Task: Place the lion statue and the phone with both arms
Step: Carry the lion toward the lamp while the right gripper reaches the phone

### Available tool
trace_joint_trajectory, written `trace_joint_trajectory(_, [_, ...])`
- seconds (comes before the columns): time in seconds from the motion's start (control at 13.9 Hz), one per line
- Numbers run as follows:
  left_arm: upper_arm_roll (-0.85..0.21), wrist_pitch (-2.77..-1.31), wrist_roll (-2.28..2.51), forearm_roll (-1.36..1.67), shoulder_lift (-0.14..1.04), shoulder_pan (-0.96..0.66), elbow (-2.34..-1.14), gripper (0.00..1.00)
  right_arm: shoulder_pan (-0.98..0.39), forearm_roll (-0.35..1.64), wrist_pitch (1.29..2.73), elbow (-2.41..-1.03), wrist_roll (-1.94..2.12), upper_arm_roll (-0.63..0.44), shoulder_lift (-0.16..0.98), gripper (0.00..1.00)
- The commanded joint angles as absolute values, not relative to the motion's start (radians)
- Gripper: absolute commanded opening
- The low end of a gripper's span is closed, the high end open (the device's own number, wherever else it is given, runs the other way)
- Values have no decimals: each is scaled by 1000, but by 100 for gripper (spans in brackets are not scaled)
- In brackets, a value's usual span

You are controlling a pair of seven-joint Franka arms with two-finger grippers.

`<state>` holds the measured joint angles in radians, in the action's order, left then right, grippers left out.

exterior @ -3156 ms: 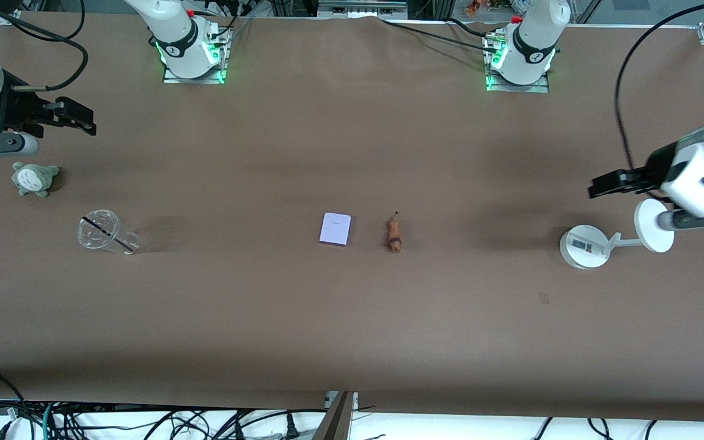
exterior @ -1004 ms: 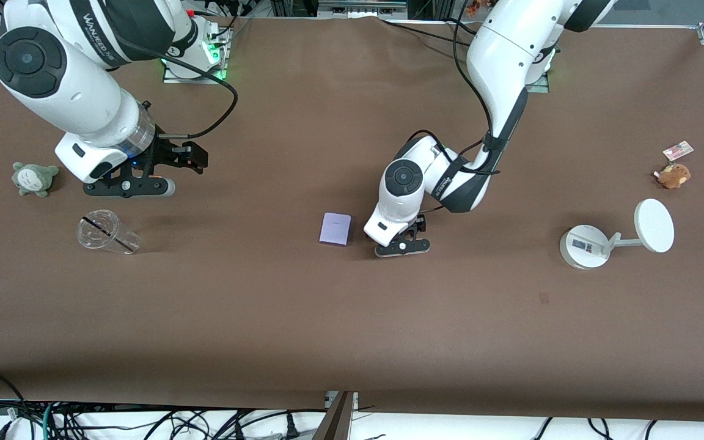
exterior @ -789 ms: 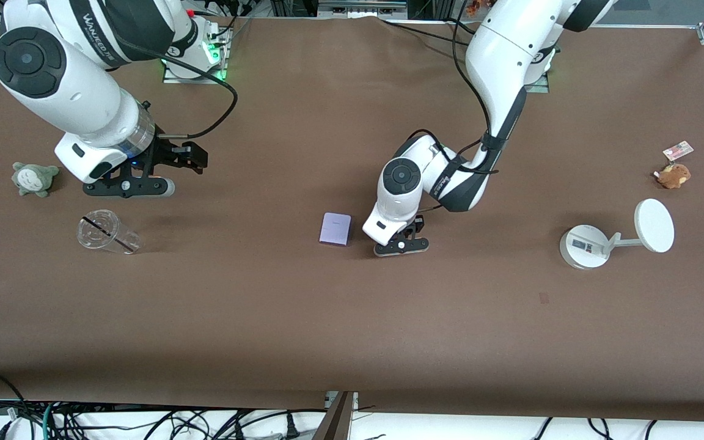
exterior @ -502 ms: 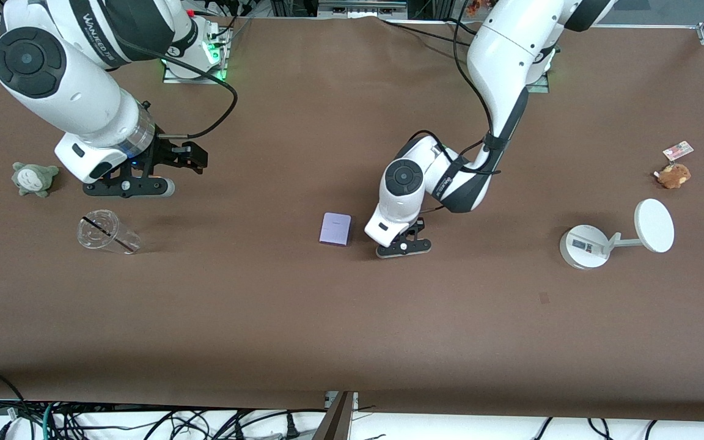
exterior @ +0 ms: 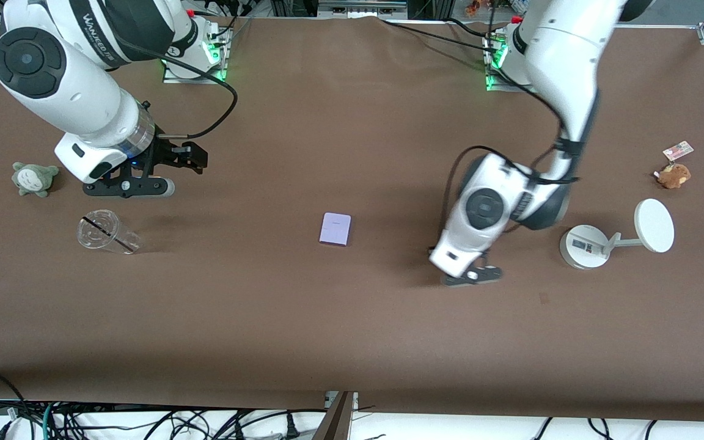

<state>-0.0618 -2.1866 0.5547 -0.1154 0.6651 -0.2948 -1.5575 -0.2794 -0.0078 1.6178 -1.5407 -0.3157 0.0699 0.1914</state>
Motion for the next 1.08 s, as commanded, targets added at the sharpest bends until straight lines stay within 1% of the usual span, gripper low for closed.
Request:
trace_joint_trajectory(0.0, [-75, -2184, 418, -127, 557, -194, -1684, 0, -308, 3, 1606, -1531, -348, 74, 202, 100])
trace_joint_trajectory(0.22, [-51, -2187, 394, -127, 523, -157, -1749, 0, -360, 2, 1623, -1529, -455, 74, 245, 100])
trace_joint_trajectory(0.36, [-37, -2198, 393, -127, 499, -134, -1790, 0, -405, 2, 1670, -1531, -495, 74, 285, 100])
trace_joint_trajectory(0.57, [-34, -2206, 341, -127, 482, -85, -1819, 0, -497, 0, 1755, -1531, -628, 74, 368, 100])
trace_joint_trajectory(0.79, [-32, -2325, 282, -127, 476, -43, -1894, 0, -547, 2, 1851, -1529, -709, 74, 455, 100])
trace_joint_trajectory(1.0, [-32, -2385, 282, -127, 476, -38, -1950, 0, -566, 2, 1954, -1529, -753, 74, 521, 100])
